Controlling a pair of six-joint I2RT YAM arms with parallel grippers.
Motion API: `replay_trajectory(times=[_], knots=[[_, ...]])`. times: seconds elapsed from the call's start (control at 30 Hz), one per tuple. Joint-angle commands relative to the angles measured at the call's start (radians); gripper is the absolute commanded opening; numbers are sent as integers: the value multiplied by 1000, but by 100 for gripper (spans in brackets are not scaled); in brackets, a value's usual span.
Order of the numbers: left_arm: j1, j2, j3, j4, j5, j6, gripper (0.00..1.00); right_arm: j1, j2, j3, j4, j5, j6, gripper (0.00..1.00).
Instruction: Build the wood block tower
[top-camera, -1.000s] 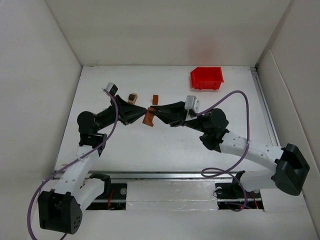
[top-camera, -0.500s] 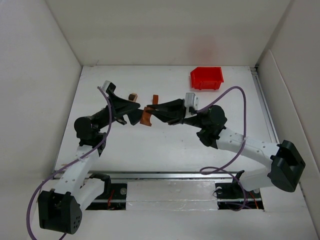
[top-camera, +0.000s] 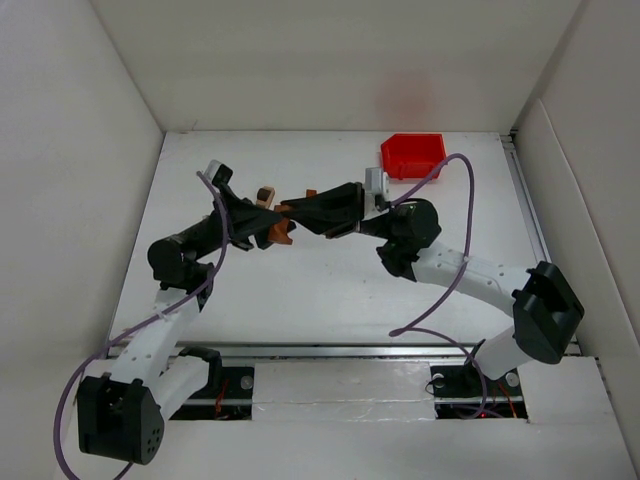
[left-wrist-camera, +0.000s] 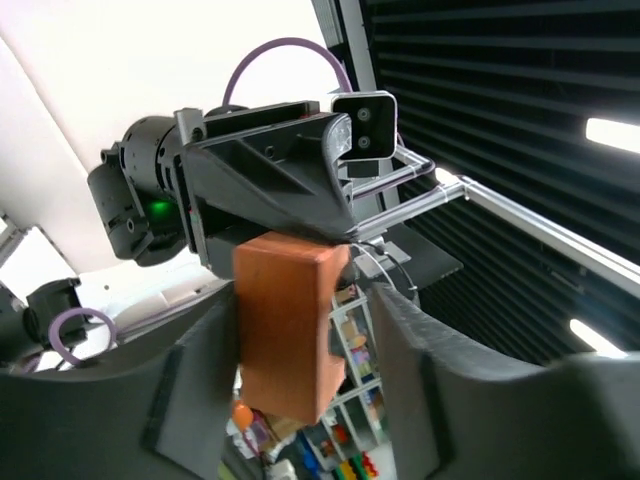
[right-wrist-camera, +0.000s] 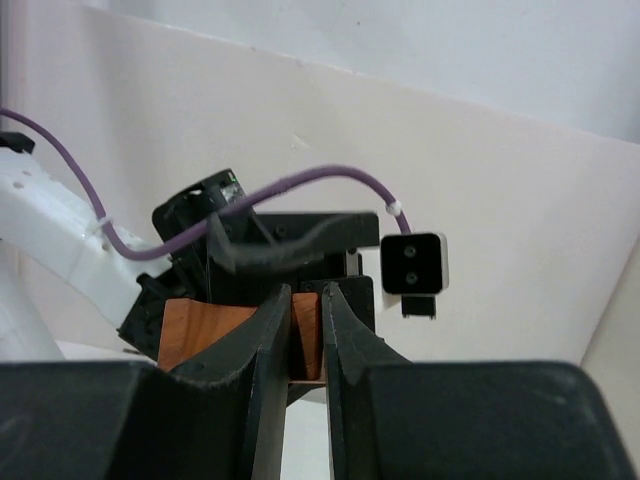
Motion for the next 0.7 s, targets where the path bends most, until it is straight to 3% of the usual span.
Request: replay_trajectory(times=[0.0, 0.03, 0.07, 0.1, 0.2, 0.23, 0.3, 0.37, 0.4, 0.43, 0.57, 0.6, 0.63, 0.67], knots=[[-2, -12, 27, 234, 10, -119, 44, -28, -10, 22, 117, -13, 28, 0], [-2, -8, 26, 234, 10, -119, 40, -28, -12, 17, 126, -16, 34, 0], [-2, -1, 23, 244, 7, -119, 27, -39, -19, -1, 134, -22, 44, 0], [-2, -1, 22, 245, 7, -119, 26, -39, -19, -1, 134, -22, 44, 0], [-2, 11, 18, 287, 1, -133, 14, -50, -29, -27, 155, -28, 57, 0], [-2, 12, 19, 294, 1, -133, 3, -50, -32, -32, 161, -33, 64, 0], [-2, 19, 32, 291, 7, -115, 0, -59, -30, -43, 174, -37, 88, 5], [-2, 17, 55, 265, 20, -57, 0, -68, -22, -47, 186, -42, 113, 52], [-2, 17, 65, 205, 30, -23, 0, -68, -24, -49, 185, -36, 148, 100], [-2, 14, 81, 158, 41, 18, 0, -77, -27, -50, 160, -18, 165, 100], [-2, 0, 256, -195, 128, 427, 0, -129, -116, -46, -51, 51, 258, 100], [-2, -4, 298, -434, 138, 687, 0, -154, -142, -38, -211, 59, 262, 100], [-2, -11, 338, -582, 133, 833, 0, -165, -168, -28, -289, 65, 265, 100], [-2, -29, 448, -927, 68, 1218, 0, -178, -252, -3, -520, 91, 281, 100]])
